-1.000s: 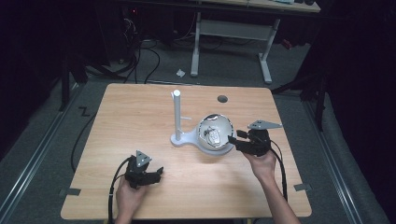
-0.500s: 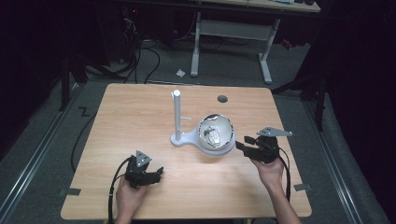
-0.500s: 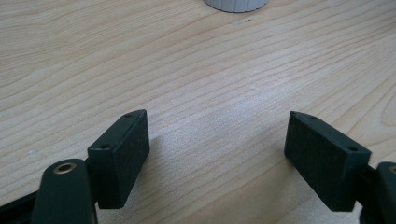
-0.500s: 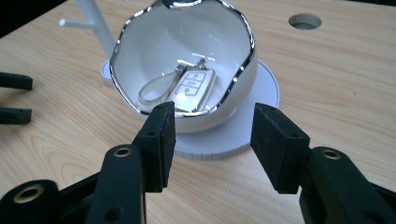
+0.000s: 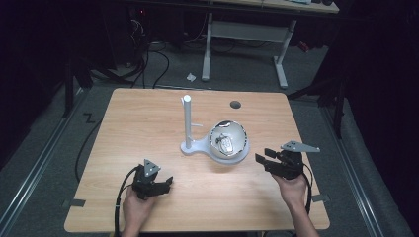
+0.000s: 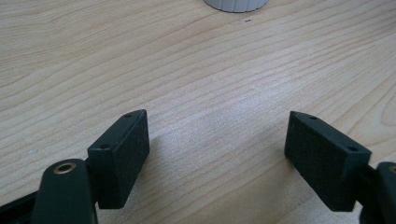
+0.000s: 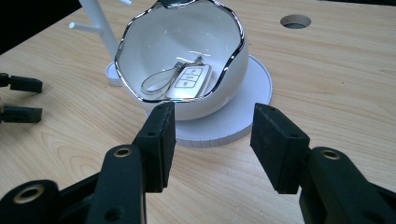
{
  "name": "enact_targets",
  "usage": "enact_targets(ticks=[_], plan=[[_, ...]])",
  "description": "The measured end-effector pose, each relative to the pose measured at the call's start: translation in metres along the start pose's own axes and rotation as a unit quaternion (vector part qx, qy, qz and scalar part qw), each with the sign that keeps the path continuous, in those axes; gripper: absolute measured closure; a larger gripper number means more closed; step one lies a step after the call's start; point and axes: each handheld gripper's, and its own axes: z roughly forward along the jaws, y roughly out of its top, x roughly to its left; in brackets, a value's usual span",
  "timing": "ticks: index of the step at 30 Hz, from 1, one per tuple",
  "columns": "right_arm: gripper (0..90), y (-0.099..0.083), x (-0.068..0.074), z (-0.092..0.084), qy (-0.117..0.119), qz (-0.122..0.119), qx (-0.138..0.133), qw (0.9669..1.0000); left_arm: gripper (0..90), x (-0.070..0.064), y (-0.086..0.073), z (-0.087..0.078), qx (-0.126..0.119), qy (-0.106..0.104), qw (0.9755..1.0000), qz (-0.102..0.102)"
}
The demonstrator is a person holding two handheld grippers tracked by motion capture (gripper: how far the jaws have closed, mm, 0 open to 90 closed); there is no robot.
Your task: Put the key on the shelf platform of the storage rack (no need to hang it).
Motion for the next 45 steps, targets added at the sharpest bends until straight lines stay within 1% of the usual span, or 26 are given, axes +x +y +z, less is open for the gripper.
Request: enact_targets(ticks=[3,5,10,21,30,36,45], plan=[[50.5,-0.003,0.001,-0.003,0.005,0.002,-0.003,1.0000,22.5,0.000,0.000,0.000,0.000,0.000,1.0000,0.000],[50.5,-0.005,0.002,-0.005,0.005,0.006,-0.004,1.0000,22.6,0.000,0.000,0.000,0.000,0.000,1.0000,0.000],[50.4,-0.009,0.003,-0.009,0.006,0.005,-0.009,0.9999,22.6,0.000,0.000,0.000,0.000,0.000,1.0000,0.000],[50.2,-0.018,0.005,-0.012,0.009,0.011,-0.016,0.9998,22.5,0.000,0.000,0.000,0.000,0.000,1.0000,0.000],[50.1,-0.027,0.009,-0.010,0.015,0.019,-0.017,0.9996,22.5,0.000,0.000,0.000,0.000,0.000,1.0000,0.000],[49.6,-0.032,0.012,-0.008,0.021,0.017,-0.017,0.9995,22.5,0.000,0.000,0.000,0.000,0.000,1.0000,0.000],[48.1,-0.039,0.017,-0.003,0.023,0.017,-0.016,0.9995,22.5,0.000,0.000,0.000,0.000,0.000,1.0000,0.001]])
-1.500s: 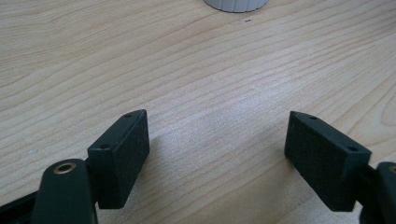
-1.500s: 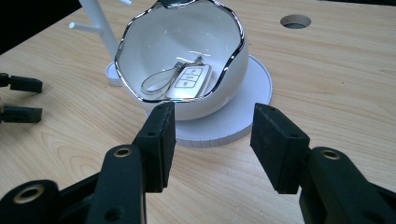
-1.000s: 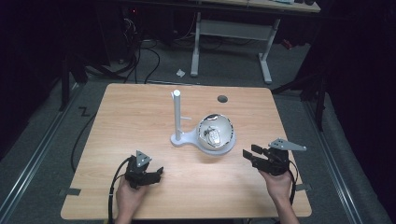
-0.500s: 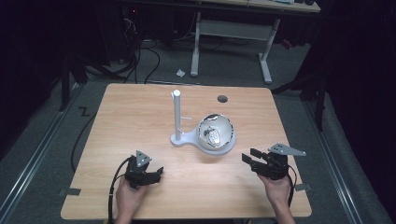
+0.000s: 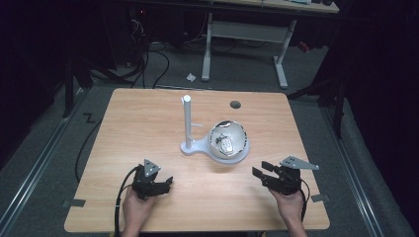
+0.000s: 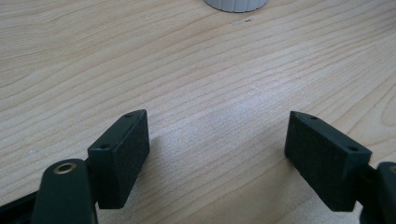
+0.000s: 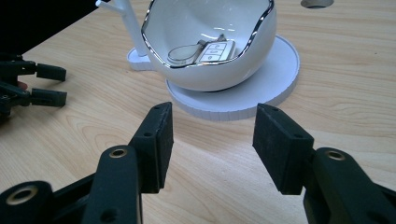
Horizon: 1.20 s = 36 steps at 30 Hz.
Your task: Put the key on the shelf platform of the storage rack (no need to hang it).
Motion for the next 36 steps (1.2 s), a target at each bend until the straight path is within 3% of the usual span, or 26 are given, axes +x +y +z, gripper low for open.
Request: enact_targets(ticks=[36], plan=[[46.3,-0.028,0.020,0.032,0.018,-0.013,0.041,0.9989,22.5,0.000,0.000,0.000,0.000,0.000,1.0000,0.000]])
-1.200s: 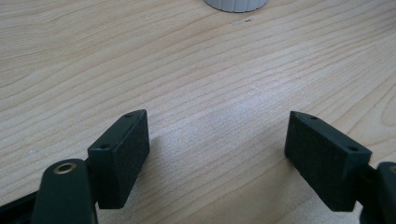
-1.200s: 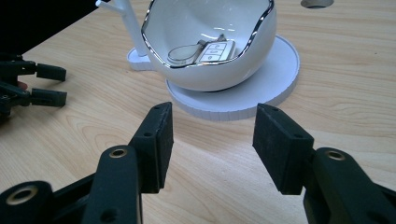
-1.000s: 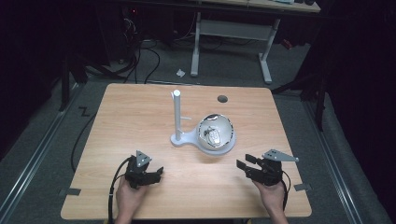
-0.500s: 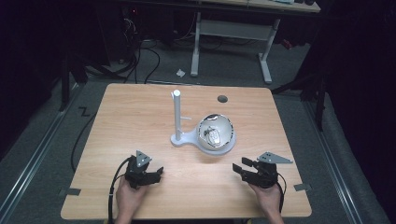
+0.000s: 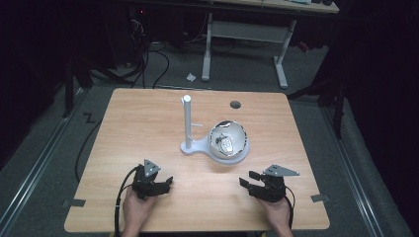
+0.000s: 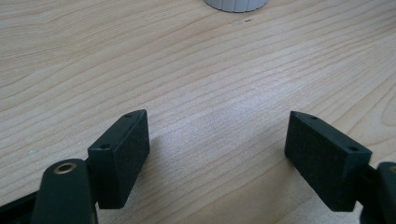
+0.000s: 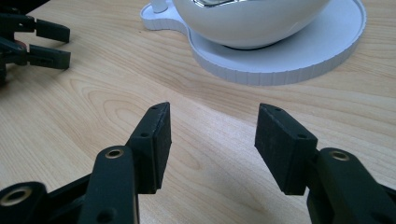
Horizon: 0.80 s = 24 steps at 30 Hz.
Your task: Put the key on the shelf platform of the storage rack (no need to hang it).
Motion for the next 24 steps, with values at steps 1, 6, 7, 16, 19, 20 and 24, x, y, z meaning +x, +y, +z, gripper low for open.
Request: enact_targets(ticks=[1,6,7,16,19,20,24], plan=[[46.4,0.000,0.000,0.001,0.000,-0.002,0.001,1.0000,22.5,0.000,0.000,0.000,0.000,0.000,1.0000,0.000],[46.9,-0.002,0.002,0.005,-0.004,-0.005,0.005,1.0000,22.5,0.000,0.000,0.000,0.000,0.000,1.0000,0.000],[46.9,-0.002,0.002,0.005,-0.004,-0.005,0.005,1.0000,22.5,0.000,0.000,0.000,0.000,0.000,1.0000,0.000],[48.0,-0.008,0.005,0.018,-0.013,-0.013,0.019,0.9997,22.5,0.000,0.000,0.000,0.000,0.000,1.0000,0.000],[48.9,-0.009,0.005,0.021,-0.019,-0.016,0.025,0.9994,22.5,0.000,0.000,0.000,0.000,0.000,1.0000,0.000],[49.4,-0.010,0.005,0.022,-0.022,-0.017,0.027,0.9992,22.5,0.000,0.000,0.000,0.000,0.000,1.0000,0.000],[50.6,-0.011,0.005,0.025,-0.027,-0.020,0.031,0.9989,22.5,0.000,0.000,0.000,0.000,0.000,1.0000,0.000]])
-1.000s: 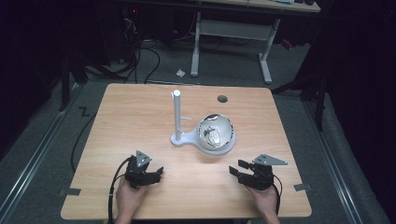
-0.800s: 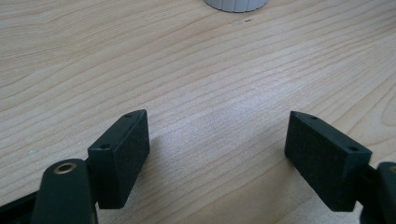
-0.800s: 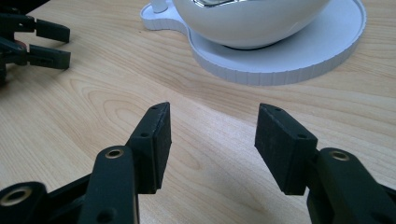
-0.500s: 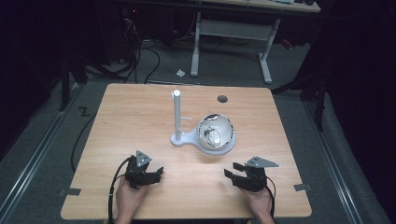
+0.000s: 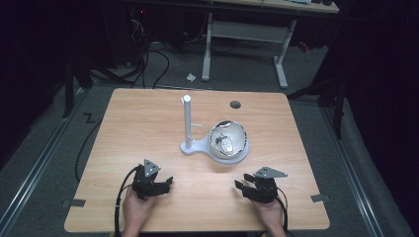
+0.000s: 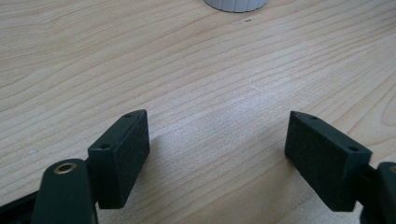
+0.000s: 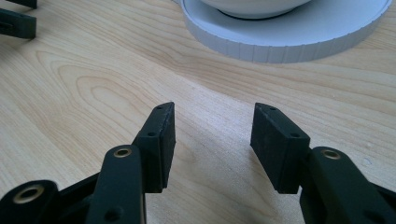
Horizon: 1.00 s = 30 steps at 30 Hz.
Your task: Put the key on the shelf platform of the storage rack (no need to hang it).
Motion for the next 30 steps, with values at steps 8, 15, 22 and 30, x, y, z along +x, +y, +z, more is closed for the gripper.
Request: enact_targets(ticks=[8,15,22,30], plan=[[51.6,-0.0004,-0.0003,0.0026,-0.006,-0.003,0.006,1.0000,22.5,0.0000,0.0000,0.0000,0.000,0.000,1.0000,0.000],[50.7,0.0005,0.0003,0.0046,-0.015,-0.012,0.014,0.9997,22.5,0.0000,0.0000,0.0000,0.000,0.000,1.0000,0.000],[49.3,0.0014,0.0029,0.0061,-0.025,-0.026,0.018,0.9992,22.5,0.0000,-0.0001,0.0000,0.000,0.000,1.0000,0.000],[48.0,0.0017,0.0064,0.0075,-0.038,-0.053,0.023,0.9976,22.5,-0.0001,-0.0001,0.0000,0.000,0.000,1.0000,0.000]])
